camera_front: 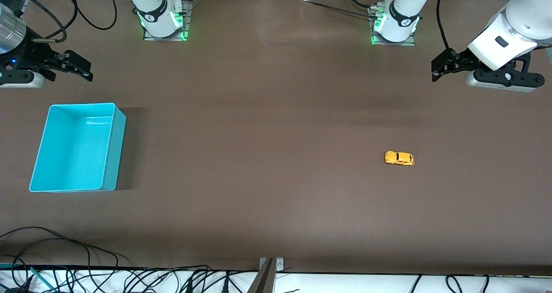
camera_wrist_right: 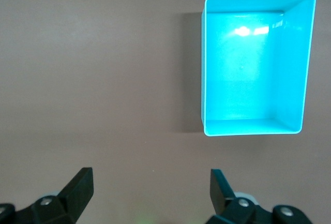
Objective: Wind up and store yellow beetle car
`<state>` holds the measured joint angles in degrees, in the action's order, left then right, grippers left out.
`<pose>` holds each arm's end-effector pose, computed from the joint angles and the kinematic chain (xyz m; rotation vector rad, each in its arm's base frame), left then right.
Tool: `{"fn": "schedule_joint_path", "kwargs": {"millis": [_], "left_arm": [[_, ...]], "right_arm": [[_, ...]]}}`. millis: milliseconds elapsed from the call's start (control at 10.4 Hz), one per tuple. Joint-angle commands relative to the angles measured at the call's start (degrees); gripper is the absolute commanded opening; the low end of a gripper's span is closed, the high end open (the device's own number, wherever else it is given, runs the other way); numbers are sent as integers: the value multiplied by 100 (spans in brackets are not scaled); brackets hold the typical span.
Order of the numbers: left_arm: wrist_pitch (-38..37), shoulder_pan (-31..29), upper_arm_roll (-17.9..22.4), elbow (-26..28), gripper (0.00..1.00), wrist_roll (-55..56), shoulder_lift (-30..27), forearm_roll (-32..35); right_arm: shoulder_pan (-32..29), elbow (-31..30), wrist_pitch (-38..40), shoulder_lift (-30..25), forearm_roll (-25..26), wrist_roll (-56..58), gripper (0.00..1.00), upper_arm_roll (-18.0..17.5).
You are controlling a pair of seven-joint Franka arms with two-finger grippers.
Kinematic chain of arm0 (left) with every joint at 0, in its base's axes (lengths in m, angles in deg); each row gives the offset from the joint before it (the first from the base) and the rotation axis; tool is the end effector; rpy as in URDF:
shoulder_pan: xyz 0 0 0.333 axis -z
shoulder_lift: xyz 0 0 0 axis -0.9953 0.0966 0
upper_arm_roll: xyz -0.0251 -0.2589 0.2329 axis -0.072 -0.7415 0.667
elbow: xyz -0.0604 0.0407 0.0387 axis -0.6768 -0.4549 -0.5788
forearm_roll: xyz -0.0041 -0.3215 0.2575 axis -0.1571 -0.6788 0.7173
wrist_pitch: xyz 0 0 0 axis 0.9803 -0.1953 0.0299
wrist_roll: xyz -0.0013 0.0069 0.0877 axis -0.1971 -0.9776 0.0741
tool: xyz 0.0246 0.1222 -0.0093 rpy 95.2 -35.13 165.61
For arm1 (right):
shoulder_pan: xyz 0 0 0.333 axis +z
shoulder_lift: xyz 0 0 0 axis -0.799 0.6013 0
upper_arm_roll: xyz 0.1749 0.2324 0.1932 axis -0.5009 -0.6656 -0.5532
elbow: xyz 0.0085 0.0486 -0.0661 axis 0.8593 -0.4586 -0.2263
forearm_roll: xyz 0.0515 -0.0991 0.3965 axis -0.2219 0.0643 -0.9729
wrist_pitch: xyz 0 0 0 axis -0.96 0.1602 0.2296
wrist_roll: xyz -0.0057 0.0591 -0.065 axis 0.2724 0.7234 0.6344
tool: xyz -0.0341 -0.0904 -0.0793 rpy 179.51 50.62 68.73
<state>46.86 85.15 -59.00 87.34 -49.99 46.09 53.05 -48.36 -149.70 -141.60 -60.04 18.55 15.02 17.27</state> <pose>0.5494 -0.0872 0.6230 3.1362 -0.1549 -0.0972 0.5493 0.0292 0.6161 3.1325 0.0144 -0.0727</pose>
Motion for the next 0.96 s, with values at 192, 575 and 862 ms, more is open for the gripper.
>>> {"fn": "schedule_joint_path", "kwargs": {"millis": [192,575,862], "left_arm": [[3,-149,56,-247,100,-59,163,-66],[13,-158,47,-519,100,-41,419,145],[-40,-149,-14,-669,100,-41,375,189]], "right_arm": [[24,-95,-32,-147,45,-51,100,-1],[15,-104,-49,-138,27,-51,100,8],[15,-104,-49,-129,27,-51,100,43]]}}
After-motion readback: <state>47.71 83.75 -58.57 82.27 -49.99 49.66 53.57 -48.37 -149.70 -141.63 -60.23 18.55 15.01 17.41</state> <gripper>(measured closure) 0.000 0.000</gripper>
